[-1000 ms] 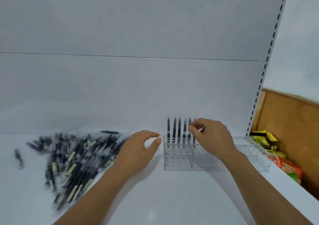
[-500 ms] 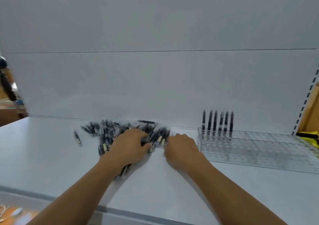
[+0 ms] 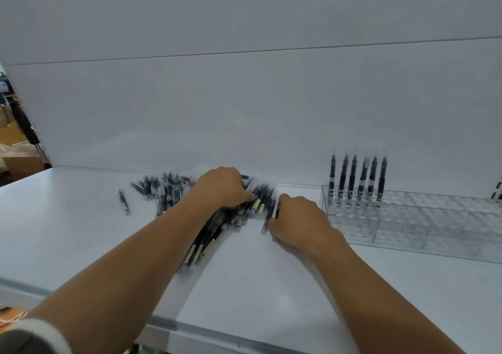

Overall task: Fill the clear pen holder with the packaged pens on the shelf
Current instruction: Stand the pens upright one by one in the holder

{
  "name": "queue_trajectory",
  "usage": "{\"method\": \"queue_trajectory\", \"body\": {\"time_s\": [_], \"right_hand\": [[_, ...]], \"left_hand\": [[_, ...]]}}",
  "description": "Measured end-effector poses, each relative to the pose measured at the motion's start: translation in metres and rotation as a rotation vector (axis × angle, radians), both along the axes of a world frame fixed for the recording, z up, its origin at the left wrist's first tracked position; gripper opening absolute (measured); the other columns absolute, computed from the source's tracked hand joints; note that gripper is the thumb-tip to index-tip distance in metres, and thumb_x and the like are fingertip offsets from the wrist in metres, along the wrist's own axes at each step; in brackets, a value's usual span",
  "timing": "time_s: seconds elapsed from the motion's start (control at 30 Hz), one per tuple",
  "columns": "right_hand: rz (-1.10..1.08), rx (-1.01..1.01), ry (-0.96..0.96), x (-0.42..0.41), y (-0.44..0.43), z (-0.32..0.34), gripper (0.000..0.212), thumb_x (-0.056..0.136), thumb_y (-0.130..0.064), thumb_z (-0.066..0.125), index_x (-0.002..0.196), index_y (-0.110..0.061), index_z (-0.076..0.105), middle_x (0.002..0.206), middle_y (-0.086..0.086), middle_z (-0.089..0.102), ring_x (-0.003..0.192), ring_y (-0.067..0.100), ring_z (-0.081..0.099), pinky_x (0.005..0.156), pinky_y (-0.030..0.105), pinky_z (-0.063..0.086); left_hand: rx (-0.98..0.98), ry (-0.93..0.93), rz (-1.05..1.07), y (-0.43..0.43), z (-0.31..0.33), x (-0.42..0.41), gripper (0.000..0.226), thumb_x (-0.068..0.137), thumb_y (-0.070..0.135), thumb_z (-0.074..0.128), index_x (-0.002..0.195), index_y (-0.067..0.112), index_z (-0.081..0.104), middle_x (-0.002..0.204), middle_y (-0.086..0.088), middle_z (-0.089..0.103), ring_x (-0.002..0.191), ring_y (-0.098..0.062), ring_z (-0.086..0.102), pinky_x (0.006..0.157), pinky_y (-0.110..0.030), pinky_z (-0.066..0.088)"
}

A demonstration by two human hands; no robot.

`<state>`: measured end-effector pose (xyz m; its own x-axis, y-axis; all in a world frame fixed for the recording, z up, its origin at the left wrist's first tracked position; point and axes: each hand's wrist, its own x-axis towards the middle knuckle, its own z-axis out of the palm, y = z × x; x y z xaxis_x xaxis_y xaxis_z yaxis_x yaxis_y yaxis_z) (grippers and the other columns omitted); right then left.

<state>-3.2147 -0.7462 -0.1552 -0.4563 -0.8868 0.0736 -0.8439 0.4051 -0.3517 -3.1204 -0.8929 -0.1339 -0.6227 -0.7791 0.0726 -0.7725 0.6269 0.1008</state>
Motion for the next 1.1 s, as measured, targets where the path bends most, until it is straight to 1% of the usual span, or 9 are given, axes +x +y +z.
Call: {"method": "queue_trajectory", "body": {"time_s": [0.17,0.3,0.4,0.5,0.6,0.73,0.83,0.9,1.1], "right_hand": [[-0.005,-0.013,-0.146,-0.003,-0.002,-0.004,0.02,0.087,-0.023,0.063,0.083,-0.015,0.046,0.069,-0.007,0.053,0.076,0.017,0.05,0.05,0.025,0.031],[0.015,0.011,-0.127,-0.006,-0.004,-0.004,0.017,0.085,-0.027,0.066,0.071,-0.02,0.059,0.075,-0.008,0.069,0.071,0.011,0.055,0.05,0.021,0.033],[0.02,0.027,-0.105,-0.008,-0.006,-0.005,0.021,0.086,-0.025,0.063,0.065,-0.025,0.062,0.066,-0.011,0.065,0.061,0.002,0.048,0.049,0.02,0.033],[0.006,0.028,-0.103,-0.009,-0.009,-0.008,0.032,0.088,-0.022,0.059,0.057,-0.026,0.055,0.059,-0.012,0.057,0.056,0.002,0.045,0.048,0.021,0.032],[-0.032,-0.012,-0.173,-0.011,-0.01,-0.011,0.028,0.091,-0.021,0.055,0.063,-0.02,0.05,0.063,-0.006,0.054,0.058,0.008,0.046,0.047,0.023,0.032],[-0.011,-0.111,-0.345,-0.005,-0.017,-0.013,0.025,0.096,-0.027,0.046,0.077,-0.013,0.053,0.074,0.001,0.065,0.07,0.017,0.062,0.053,0.026,0.042],[-0.029,-0.269,-0.495,0.001,-0.019,-0.011,0.024,0.097,-0.034,0.042,0.095,-0.012,0.052,0.087,0.009,0.07,0.079,0.024,0.069,0.063,0.032,0.05],[-0.041,-0.338,-0.59,0.002,-0.018,-0.007,0.022,0.098,-0.035,0.042,0.096,-0.015,0.051,0.089,0.007,0.068,0.078,0.023,0.068,0.063,0.034,0.051],[-0.022,-0.489,-0.685,0.007,-0.009,0.01,0.018,0.1,-0.034,0.045,0.094,-0.02,0.054,0.08,-0.006,0.058,0.065,0.007,0.051,0.052,0.021,0.035]], "left_hand": [[0.133,-0.11,0.041,-0.003,0.019,-0.017,0.049,0.08,0.045,0.074,0.057,0.012,0.046,0.047,0.001,0.049,0.047,-0.015,0.047,0.058,-0.027,0.04],[0.277,-0.128,0.076,-0.004,0.032,-0.023,0.038,0.079,0.038,0.078,0.066,0.01,0.055,0.046,0.004,0.058,0.04,-0.009,0.056,0.054,-0.022,0.048],[0.342,-0.127,0.076,-0.003,0.034,-0.027,0.035,0.082,0.03,0.076,0.064,0.01,0.055,0.035,0.006,0.054,0.03,-0.006,0.051,0.04,-0.017,0.043],[0.4,-0.06,0.093,-0.004,0.032,-0.028,0.028,0.082,0.025,0.077,0.069,0.009,0.059,0.044,0.004,0.06,0.038,-0.007,0.056,0.043,-0.017,0.046],[0.466,0.025,0.114,-0.007,0.028,-0.024,0.022,0.082,0.023,0.077,0.074,0.009,0.062,0.066,-0.001,0.065,0.052,-0.01,0.061,0.053,-0.019,0.054],[0.517,0.115,0.112,-0.008,0.027,-0.016,0.024,0.085,0.027,0.074,0.075,0.008,0.062,0.058,-0.001,0.062,0.044,-0.01,0.057,0.048,-0.019,0.048],[0.507,0.158,0.088,-0.009,0.024,-0.008,0.033,0.083,0.039,0.074,0.078,0.008,0.062,0.062,-0.006,0.06,0.053,-0.017,0.055,0.062,-0.027,0.054],[0.501,0.236,0.072,-0.008,0.022,-0.001,0.036,0.081,0.041,0.074,0.075,0.009,0.06,0.061,-0.007,0.056,0.052,-0.019,0.052,0.061,-0.029,0.052],[0.573,0.529,0.031,0.012,0.024,0.016,0.033,0.082,0.034,0.076,0.067,0.006,0.066,0.052,-0.002,0.051,0.046,-0.014,0.048,0.056,-0.025,0.05]]}}
